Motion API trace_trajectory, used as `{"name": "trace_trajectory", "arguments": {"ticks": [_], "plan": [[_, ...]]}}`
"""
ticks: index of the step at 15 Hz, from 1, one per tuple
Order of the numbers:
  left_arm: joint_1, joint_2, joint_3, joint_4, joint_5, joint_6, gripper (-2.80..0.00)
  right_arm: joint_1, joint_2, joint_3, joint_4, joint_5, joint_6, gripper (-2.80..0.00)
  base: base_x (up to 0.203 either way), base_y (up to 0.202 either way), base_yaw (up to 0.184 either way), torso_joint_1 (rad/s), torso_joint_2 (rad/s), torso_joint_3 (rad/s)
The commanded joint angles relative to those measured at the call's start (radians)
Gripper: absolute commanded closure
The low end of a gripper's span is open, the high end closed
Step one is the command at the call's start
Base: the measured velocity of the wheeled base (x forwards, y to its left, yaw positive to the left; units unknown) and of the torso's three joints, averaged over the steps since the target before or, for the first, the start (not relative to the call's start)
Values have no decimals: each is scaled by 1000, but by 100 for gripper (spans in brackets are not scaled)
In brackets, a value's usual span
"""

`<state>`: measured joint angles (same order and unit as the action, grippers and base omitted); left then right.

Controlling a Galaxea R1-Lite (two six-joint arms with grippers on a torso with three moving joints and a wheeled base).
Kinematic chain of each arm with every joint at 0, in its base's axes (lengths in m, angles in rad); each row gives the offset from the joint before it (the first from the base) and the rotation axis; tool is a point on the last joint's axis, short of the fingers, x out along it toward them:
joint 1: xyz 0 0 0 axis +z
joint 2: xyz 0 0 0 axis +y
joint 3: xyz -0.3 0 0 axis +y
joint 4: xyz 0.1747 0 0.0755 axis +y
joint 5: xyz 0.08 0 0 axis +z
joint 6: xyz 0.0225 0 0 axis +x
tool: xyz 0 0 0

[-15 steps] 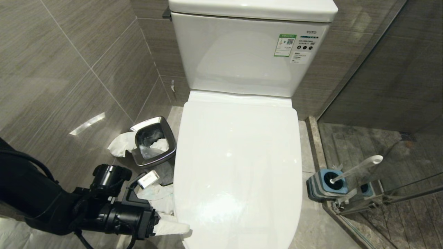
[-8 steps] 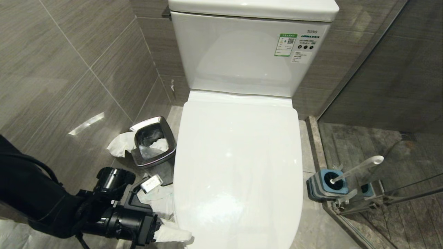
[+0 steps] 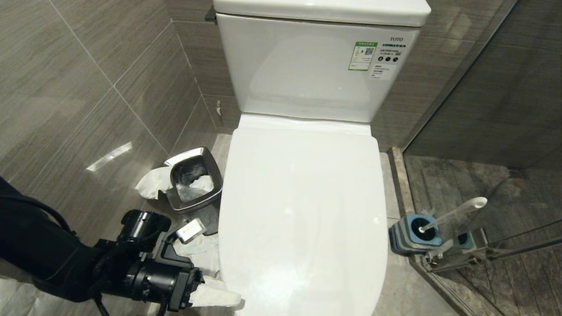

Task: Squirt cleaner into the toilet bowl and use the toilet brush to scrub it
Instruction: Use the left hand to lift the toilet lid slightly

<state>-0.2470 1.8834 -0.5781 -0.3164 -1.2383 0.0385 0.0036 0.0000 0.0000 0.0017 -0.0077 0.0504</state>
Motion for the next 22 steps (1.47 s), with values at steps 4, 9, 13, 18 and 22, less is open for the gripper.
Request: {"name": "trace_trajectory", "arguments": {"ticks": [4, 9, 13, 18, 22], "plan": [[35, -32, -21, -26, -21, -21, -280, 0, 2, 0, 0, 0, 0, 0, 0, 0, 0, 0, 0, 0], [66, -88, -19, -27, -58, -65, -280, 1, 2, 0, 0, 0, 0, 0, 0, 0, 0, 0, 0, 0], [112, -141, 6, -26, -117, -75, -280, 0, 2, 0, 0, 0, 0, 0, 0, 0, 0, 0, 0, 0], [127, -192, 45, -27, -189, -75, -280, 1, 2, 0, 0, 0, 0, 0, 0, 0, 0, 0, 0, 0], [97, -227, 53, -23, -224, -75, -280, 0, 2, 0, 0, 0, 0, 0, 0, 0, 0, 0, 0, 0]]}}
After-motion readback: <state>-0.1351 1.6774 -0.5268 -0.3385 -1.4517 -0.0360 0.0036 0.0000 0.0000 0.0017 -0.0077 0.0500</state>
